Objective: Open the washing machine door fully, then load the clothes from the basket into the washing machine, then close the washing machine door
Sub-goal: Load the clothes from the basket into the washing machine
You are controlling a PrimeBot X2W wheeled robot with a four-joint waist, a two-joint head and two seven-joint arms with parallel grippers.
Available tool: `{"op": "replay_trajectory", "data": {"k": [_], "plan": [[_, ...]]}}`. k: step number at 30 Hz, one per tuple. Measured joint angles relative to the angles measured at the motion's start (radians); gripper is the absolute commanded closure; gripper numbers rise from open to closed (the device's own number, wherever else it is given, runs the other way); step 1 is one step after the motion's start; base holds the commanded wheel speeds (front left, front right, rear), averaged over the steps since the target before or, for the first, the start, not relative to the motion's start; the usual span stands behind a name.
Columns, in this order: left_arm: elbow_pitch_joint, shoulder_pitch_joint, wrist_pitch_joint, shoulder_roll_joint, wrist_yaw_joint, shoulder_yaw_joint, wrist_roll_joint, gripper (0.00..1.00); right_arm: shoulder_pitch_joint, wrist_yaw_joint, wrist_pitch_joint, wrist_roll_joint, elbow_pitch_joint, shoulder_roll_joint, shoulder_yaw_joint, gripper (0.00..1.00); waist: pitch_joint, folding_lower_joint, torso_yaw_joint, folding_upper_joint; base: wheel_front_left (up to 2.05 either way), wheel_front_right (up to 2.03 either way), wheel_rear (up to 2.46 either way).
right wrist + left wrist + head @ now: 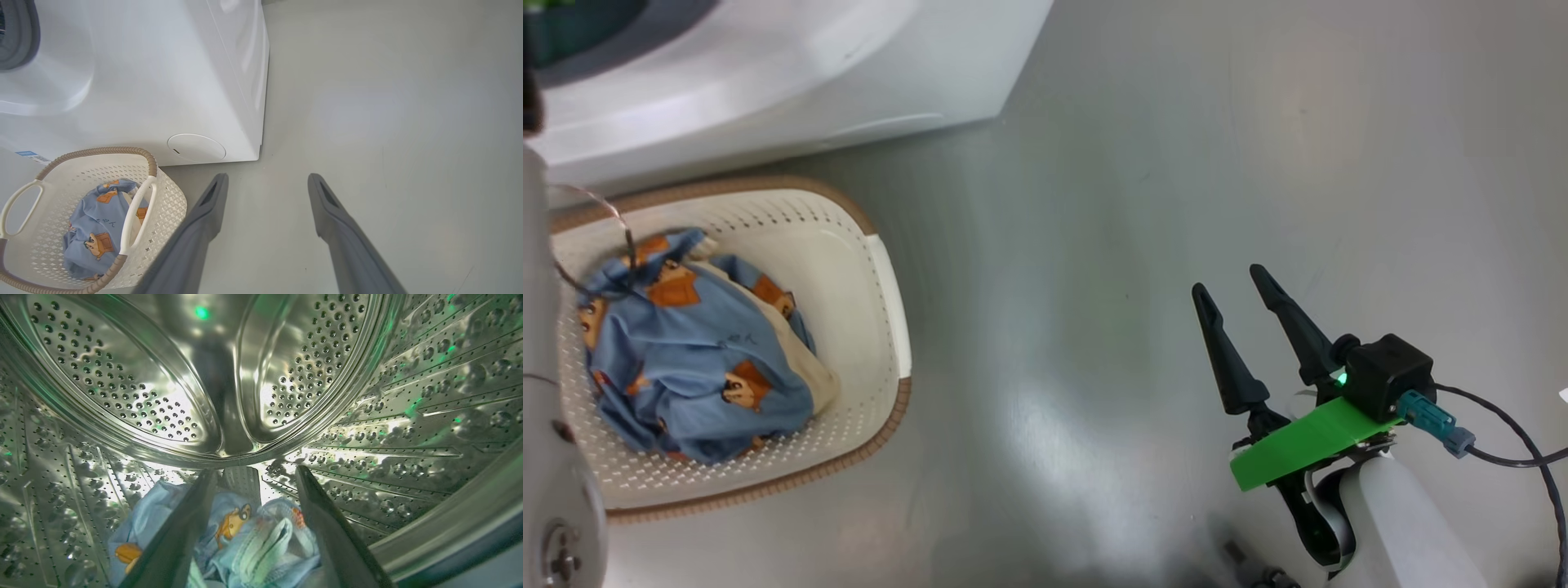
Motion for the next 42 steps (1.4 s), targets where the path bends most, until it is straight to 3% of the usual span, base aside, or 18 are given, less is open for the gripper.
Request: {"op": "replay_trajectory", "data": {"k": [14, 42], "plan": [[0.012, 0.130, 0.000, -0.046, -0.012, -0.004, -0.030, 0.00, 0.006, 0.000, 0.000, 0.000, 0.013, 0.000, -0.022, 0.00, -0.117, 0.0000, 0.031, 0.0000, 0.00, 0.00, 0.00], [-0.570, 0.786, 0.000, -0.120, -0.019, 0.067, -0.022, 0.00, 0.092, 0.000, 0.000, 0.000, 0.053, -0.007, -0.033, 0.00, -0.384, 0.0000, 0.100, 0.0000, 0.00, 0.00, 0.00]]}}
